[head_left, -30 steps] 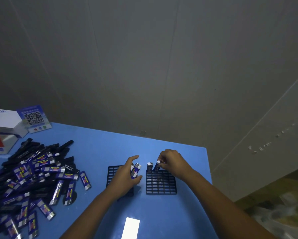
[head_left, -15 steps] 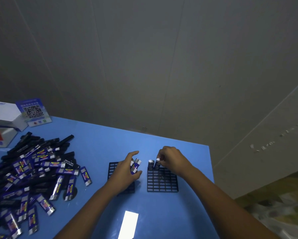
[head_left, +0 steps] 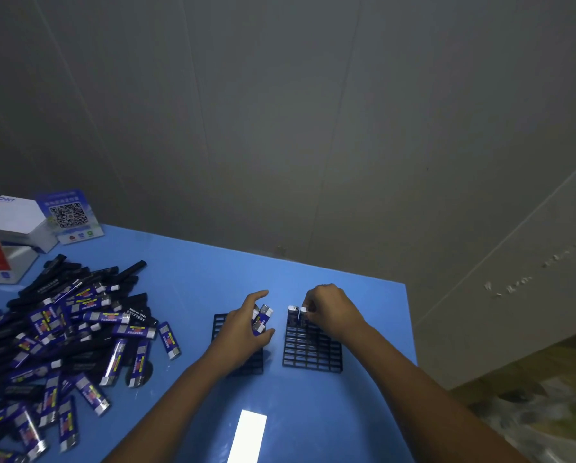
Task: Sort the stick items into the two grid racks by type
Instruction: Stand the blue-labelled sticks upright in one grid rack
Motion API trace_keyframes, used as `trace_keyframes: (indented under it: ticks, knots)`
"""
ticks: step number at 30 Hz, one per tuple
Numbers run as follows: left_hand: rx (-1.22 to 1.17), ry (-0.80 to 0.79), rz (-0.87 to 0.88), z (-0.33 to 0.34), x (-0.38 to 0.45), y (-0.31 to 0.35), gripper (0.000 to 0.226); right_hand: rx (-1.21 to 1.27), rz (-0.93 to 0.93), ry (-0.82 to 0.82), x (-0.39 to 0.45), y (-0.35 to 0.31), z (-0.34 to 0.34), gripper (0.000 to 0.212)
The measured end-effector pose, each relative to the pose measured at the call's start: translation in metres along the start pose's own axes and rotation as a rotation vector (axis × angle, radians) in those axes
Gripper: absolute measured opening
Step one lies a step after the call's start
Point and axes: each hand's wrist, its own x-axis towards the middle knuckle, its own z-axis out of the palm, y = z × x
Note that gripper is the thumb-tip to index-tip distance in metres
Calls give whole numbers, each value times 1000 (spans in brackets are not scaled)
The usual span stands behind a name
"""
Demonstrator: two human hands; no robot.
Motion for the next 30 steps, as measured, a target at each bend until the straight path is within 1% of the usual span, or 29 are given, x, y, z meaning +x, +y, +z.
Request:
trace_keyframes:
  ticks: [4, 8, 9, 11, 13, 18, 23, 27, 30]
  knots:
    - [-2, -4, -5, 0, 0, 2, 74, -19, -31, -18, 0, 3, -1, 10]
    - [12, -2, -1, 1, 0, 9, 75, 51, -80, 4, -5, 8, -9, 29]
    - [7, -6, 1, 2, 0, 10, 76, 110, -87, 27, -7, 7, -13, 28]
    - [1, -12, 15, 5, 0, 14, 75, 280, -89, 57, -12, 3, -22, 19]
    - [0, -12, 47, 9, 1, 19, 74, 437, -78, 31, -18, -4, -30, 12]
    - [-8, -38, 124, 23, 0, 34, 70, 619, -69, -29, -31, -13, -39, 8]
    - [16, -60, 148, 28, -1, 40, 72, 696, -15, -80, -37, -8, -41, 8]
    - [32, -63, 143, 28, -2, 42, 73, 712, 2, -129, -38, -6, -45, 8]
    - [53, -44, 141, 26, -2, 40, 72, 744, 19, -117, -36, -2, -49, 9]
